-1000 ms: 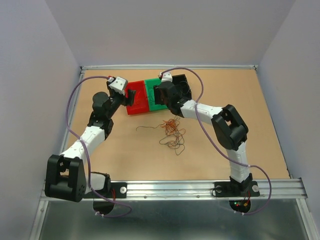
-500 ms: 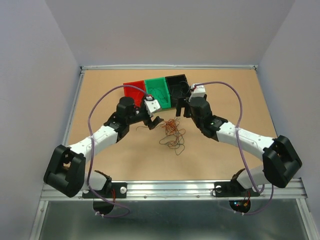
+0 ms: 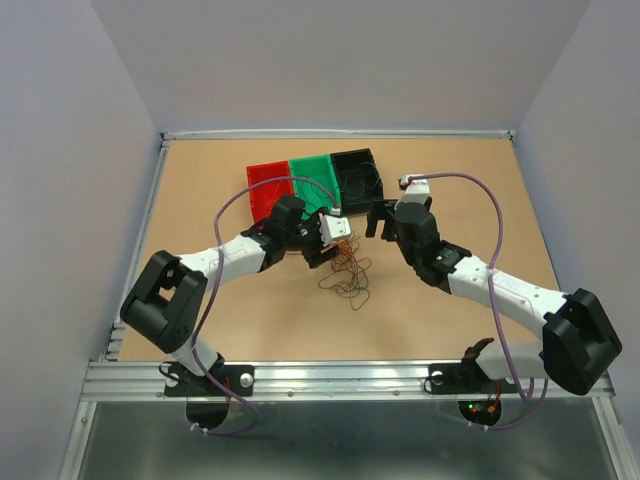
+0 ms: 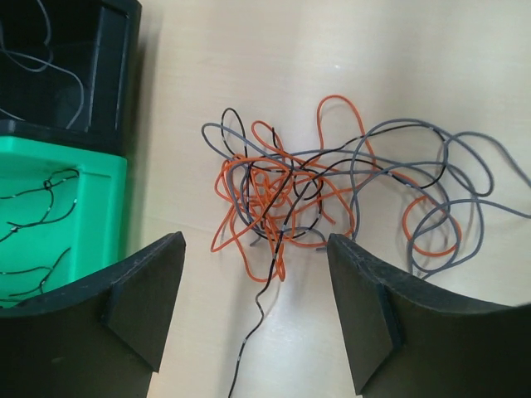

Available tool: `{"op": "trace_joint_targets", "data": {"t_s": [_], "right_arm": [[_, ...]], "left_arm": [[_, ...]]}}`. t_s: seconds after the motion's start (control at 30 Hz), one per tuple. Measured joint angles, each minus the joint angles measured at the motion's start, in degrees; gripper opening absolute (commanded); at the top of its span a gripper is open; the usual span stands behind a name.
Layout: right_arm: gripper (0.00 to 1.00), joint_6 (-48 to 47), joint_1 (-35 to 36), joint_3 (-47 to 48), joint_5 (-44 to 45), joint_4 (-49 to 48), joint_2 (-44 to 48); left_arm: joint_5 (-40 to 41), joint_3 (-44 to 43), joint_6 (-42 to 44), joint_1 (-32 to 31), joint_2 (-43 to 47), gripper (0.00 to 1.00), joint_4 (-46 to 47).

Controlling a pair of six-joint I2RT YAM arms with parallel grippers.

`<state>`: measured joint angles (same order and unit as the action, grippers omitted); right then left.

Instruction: Untangle the cables

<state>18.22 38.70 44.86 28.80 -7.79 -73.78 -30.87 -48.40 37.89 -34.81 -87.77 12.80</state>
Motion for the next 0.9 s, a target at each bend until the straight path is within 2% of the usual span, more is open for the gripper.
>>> {"op": "trace_joint_targets", "data": {"t_s": [0.07,0.1,0.13,0.17,0.23,0.27,0.53,0.73,0.9], "right_arm": [[0.93,0.02,0.00,-0.42,0.00,-0.17,0.68],[0.93,0.02,0.00,-0.81,0.00,-0.17,1.14],[0.92,0.02,0.00,-1.03,0.02,-0.11,1.33],[0.92,0.00,0.00,-1.31,0.02,-0.17,1.62],[0.90,-0.02,0.00,-1.66,-0.09,-0.11,1.88],[0.90,-0.09,0.00,-1.73,-0.44,-0.13,1.90],[0.88,-4.42,-0.04,-1.88,-8.76,-0.37,1.92],[0.79,-6.67,-0.04,-4.70,-14.12,-3.10,3.19],[0.77,-6.60,-0.11,-8.90,-18.43,-10.29,6.99]], "left_arm": [[0.79,-0.90,0.26,-0.24,-1.77,0.67,-0.90],[1.18,-1.53,0.31,-0.39,-2.86,0.54,-1.44],[1.51,-2.27,0.48,-0.46,-3.91,0.48,-2.19],[1.66,-2.64,0.42,-0.50,-4.33,0.34,-2.56],[1.99,-3.41,0.63,-0.61,-5.14,0.15,-3.54],[2.05,-3.63,1.03,-0.72,-5.18,0.00,-4.02],[0.28,-4.74,1.22,-0.87,-3.52,0.00,-7.93],[-4.07,-5.33,0.15,-1.11,7.58,0.00,-12.46],[-8.26,-11.87,-2.27,-2.69,17.38,0.00,-16.20]]}}
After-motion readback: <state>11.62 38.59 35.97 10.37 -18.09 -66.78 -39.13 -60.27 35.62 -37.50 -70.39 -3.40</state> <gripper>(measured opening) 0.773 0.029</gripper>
